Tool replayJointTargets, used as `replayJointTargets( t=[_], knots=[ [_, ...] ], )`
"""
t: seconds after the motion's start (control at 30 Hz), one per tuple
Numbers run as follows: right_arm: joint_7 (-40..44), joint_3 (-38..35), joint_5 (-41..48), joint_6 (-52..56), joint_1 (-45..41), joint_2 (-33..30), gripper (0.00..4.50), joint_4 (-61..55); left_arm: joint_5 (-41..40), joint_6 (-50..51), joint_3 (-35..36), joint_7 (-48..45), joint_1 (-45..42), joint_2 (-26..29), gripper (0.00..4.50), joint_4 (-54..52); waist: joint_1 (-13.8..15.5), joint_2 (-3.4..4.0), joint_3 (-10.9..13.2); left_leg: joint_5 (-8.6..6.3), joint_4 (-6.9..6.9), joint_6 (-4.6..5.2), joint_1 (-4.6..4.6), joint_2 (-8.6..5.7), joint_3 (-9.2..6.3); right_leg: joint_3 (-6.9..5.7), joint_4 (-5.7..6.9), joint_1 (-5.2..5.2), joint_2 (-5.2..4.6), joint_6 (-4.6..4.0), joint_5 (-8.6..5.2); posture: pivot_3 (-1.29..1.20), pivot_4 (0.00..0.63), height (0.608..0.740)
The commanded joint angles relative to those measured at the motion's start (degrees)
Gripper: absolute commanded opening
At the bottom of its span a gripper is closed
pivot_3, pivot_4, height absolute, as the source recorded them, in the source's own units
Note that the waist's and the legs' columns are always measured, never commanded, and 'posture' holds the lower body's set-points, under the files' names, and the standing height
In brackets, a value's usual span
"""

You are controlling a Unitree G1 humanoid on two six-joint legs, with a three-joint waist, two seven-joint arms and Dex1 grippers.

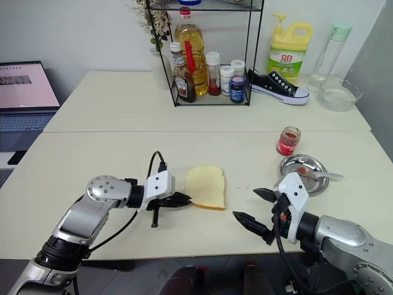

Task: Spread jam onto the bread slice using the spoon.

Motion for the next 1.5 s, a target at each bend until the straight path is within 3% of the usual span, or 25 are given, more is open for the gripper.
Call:
replayJointTargets(
  t=[0.03, 0.2, 0.37, 0.53, 0.7, 0.87, 1.17, 1.5],
  knots=[
    [0.76, -0.65, 0.18, -0.95, -1.01, -0.61, 4.5, -0.3, -1.74, 0.07, -0.72, -1.28, -0.15, 0.86, 1.36, -1.1, 0.0, 0.0, 0.0, 0.0, 0.0, 0.0, 0.0, 0.0, 0.0, 0.0, 0.0, 0.0, 0.0, 0.0, 0.0, 0.0, 0.15, 0.74],
    [0.2, -0.6, 0.4, -0.8, -1.29, -0.28, 4.5, 0.02, -2.78, 0.82, -0.91, -2.11, -0.08, 1.63, 2.97, -0.97, 0.0, 0.0, 0.0, 0.0, 0.0, 0.0, 0.0, 0.0, 0.0, 0.0, 0.0, 0.0, 0.0, 0.0, 0.0, 0.0, 0.15, 0.74],
    [-1.4, -4.44, 2.15, -0.83, 1.07, -0.24, 4.5, -0.55, -10.13, 7.8, 3.37, -8.16, -1.84, 7.52, 4.48, -2.58, -0.06, 0.0, 0.0, 0.0, -0.01, 0.0, 0.0, 0.01, -0.01, -0.01, 0.0, -0.01, 0.01, 0.0, 0.0, 0.0, 0.15, 0.74],
    [-2.54, -10.17, 2.89, -1.35, 5.79, -0.42, 4.5, -0.91, -17.22, 14.92, 7.64, -8.52, -5.15, 9.94, 4.48, -2.63, 0.3, 0.0, 0.0, 0.0, 0.0, 0.0, 0.0, 0.0, -0.01, -0.02, -0.01, 0.0, 0.0, 0.0, 0.0, 0.0, 0.15, 0.74],
    [-6.12, -24.09, 3.64, -2.7, 13.22, 1.77, 4.5, 1.65, -17.02, 12.41, 7.41, -0.16, -12.64, 0.61, 4.48, 0.08, 1.64, -0.03, -0.02, 0.0, 0.11, 0.0, -0.01, -0.06, -0.01, -0.04, -0.02, 0.1, -0.02, 0.04, 0.02, 0.0, 0.15, 0.74],
    [-12.58, -30.98, 4.65, -4.78, 13.04, 7.25, 4.5, 7.67, -13.49, 3.32, 2.96, 5.23, -17.02, -11.17, 4.48, 5.06, 1.46, -0.03, -0.05, 0.0, 0.09, 0.01, 0.18, -0.07, 0.05, 0.04, -0.04, 0.28, -0.03, 0.06, 0.03, 0.0, 0.15, 0.74],
    [-19.08, -31.89, 5.6, -8.51, 2.9, 15.59, 4.5, 25.27, -11.42, -4.73, -1.13, 6.48, -25.03, -23.61, 4.48, 15.32, 0.97, 0.22, -0.19, 0.0, 0.01, 0.01, 0.29, -0.06, 0.21, 0.03, -0.02, 0.28, 0.03, 0.05, 0.03, 0.0, 0.15, 0.74],
    [-21.63, -32.59, 7.76, -11.18, -7.49, 22.68, 4.5, 41.56, -11.07, -4.4, -2.06, 9.62, -22.51, -26.54, 4.48, 12.55, 0.92, 0.56, -0.36, 0.01, -0.01, 0.02, 0.34, -0.05, 0.28, 0.08, -0.01, 0.29, 0.04, 0.05, 0.03, 0.0, 0.15, 0.74]
  ],
)
